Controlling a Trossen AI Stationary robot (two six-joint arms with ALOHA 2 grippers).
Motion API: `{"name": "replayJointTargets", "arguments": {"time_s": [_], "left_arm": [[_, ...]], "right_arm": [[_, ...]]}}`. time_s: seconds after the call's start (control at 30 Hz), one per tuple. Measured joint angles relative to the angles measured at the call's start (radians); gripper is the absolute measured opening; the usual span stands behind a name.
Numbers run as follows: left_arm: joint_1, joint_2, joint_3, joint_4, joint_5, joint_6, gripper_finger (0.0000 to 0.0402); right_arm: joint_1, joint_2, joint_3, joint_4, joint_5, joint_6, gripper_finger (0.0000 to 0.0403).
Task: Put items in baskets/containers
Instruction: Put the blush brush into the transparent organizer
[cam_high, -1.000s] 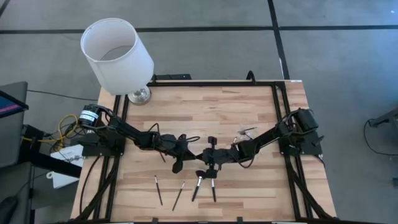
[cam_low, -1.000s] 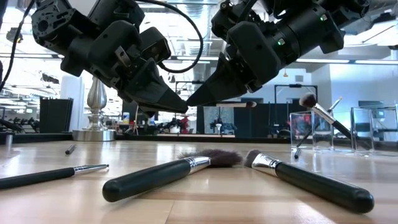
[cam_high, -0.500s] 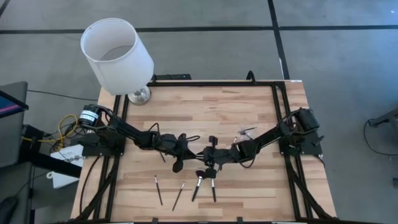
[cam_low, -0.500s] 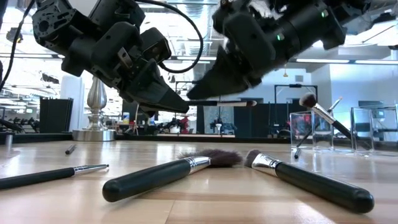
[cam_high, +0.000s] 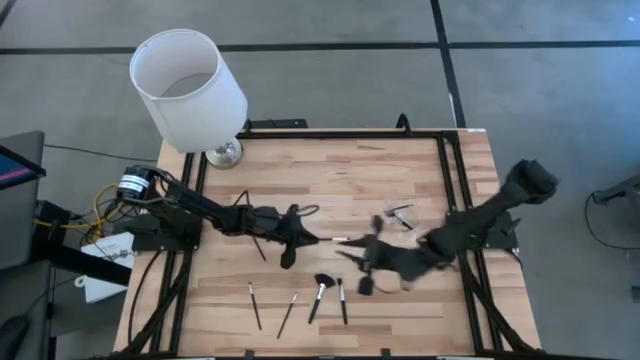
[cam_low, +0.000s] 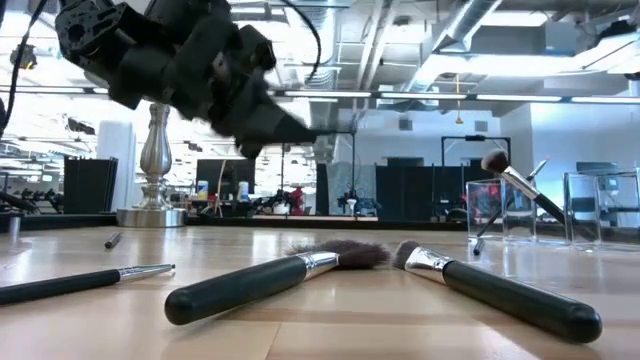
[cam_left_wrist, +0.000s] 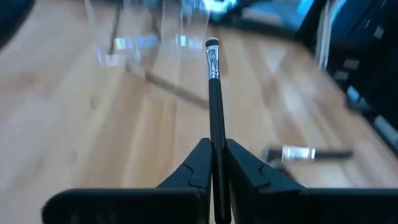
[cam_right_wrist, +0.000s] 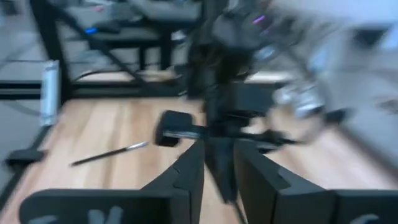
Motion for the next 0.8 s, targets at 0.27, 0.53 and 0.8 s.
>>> {"name": "replayJointTargets", "arguments": {"time_s": [0.27,0.53,0.8], "left_arm": [[0.035,-0.157,0.0,0.12,0.014,0.131,0.0025],[0.055,-0.203,0.001,0.123,0.03,0.17,0.0027],[0.055,-0.203,0.001,0.131,0.031,0.199,0.0028]], "right_arm": [[0.135,-0.089,-0.145,0.06,0.309,0.09,0.0066],[-0.068,0.105,-0.283,0.575,0.169,0.021,0.0066],[-0.2,0.185,-0.284,0.884,-0.041,-0.147,0.0067]]}}
